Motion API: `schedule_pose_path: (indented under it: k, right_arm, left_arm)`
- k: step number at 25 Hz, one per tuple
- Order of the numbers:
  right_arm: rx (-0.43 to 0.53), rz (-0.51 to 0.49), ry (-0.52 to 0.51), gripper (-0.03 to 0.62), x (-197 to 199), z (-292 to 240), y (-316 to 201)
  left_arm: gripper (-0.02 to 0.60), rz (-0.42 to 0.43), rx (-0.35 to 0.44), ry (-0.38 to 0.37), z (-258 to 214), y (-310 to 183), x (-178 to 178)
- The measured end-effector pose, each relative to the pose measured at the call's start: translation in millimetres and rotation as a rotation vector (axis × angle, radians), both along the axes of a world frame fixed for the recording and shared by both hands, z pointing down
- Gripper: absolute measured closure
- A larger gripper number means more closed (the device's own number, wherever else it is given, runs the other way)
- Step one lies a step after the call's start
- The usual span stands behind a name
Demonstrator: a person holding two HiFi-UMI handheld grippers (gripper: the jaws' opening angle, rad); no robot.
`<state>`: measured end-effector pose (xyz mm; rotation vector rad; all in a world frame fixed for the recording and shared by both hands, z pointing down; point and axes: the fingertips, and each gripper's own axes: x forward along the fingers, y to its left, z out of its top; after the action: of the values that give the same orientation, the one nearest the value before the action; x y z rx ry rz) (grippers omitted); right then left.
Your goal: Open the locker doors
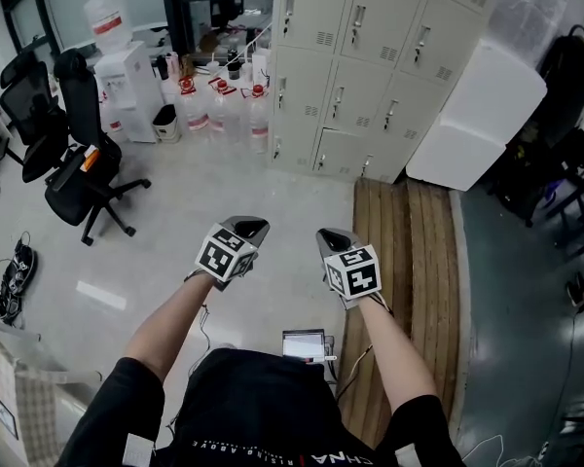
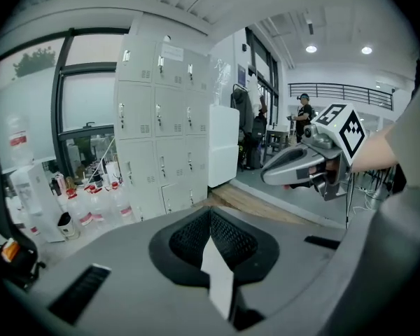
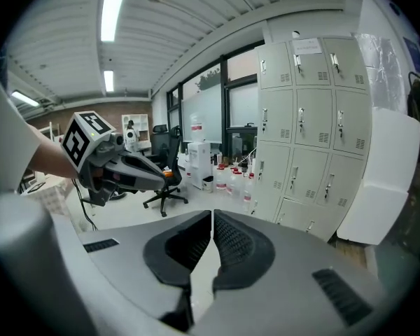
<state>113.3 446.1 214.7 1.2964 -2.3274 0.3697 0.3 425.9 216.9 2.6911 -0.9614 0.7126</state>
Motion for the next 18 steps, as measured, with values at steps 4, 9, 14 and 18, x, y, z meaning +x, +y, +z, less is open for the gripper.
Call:
schedule_pose_path:
  k: [4,9,14,18]
  right_arm:
    - [-0.024,0.0,-0.009,0.559,9,12,-9]
    - [-0.024,0.008,-0.009,0.559,12,26,-44]
    - [-0.014,0.039,0.033,0.559,11,34,-110]
    - [-0.02,0.055,0.054,0.559,-3,30,-173]
  left_arm:
    - [0.561,-0.056,-0.005,0.012,-6,-16,-4]
    - [0.561,-0.068,-0.015,0.006,14,-54,-3]
    - [0.561,-0.009,-0.038,0.091,27,-110,8]
    - [0.561,0.022,-0.056,0.083,34,-173,-3]
